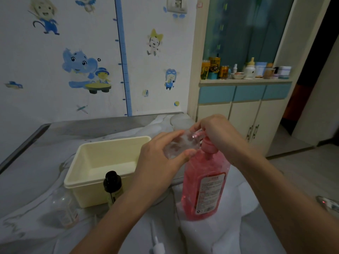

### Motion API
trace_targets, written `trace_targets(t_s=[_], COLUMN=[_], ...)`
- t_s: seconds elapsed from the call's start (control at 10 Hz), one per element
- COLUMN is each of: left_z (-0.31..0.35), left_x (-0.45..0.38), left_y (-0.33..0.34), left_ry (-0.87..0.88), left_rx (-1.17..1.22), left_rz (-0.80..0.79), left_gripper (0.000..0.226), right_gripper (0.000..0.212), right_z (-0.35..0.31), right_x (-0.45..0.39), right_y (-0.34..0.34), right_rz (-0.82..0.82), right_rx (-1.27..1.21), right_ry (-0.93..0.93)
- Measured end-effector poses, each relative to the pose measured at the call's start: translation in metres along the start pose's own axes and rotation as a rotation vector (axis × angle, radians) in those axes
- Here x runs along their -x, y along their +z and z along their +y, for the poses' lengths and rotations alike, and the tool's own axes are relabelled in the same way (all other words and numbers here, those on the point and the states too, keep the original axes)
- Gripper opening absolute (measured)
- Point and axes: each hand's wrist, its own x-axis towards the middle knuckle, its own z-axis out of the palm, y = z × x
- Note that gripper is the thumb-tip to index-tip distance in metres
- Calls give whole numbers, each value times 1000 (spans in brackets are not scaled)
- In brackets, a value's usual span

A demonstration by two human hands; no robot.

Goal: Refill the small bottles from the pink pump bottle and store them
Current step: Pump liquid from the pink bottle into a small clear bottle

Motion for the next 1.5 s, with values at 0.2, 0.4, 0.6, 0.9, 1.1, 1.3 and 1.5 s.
trace_targets(t_s=[0.2,0.4,0.6,0.9,1.1,1.3,1.5], left_z=[3,0,2,0,0,2,0], left_x=[-1,-1,0,-2,-2,-4,-5], left_y=[-1,1,-1,-1,-4,-7,-8], left_ry=[7,23,19,60,93,117,163], left_rx=[14,-9,-16,-42,-102,-125,-189], left_rz=[26,9,16,25,-83,-67,-123], left_gripper=[49,49,48,48,61,55,58], right_gripper=[28,11,20,27,23,33,27], right_z=[-8,-12,-15,-16,-1,-25,6], right_x=[-2,-11,-4,-15,-12,-17,-12], right_y=[-4,5,6,4,3,2,0], right_rz=[-9,30,-98,-123,-12,-265,-16], right_rx=[-64,201,388,187,131,256,76], right_ry=[-15,-17,-52,4,-41,13,6])
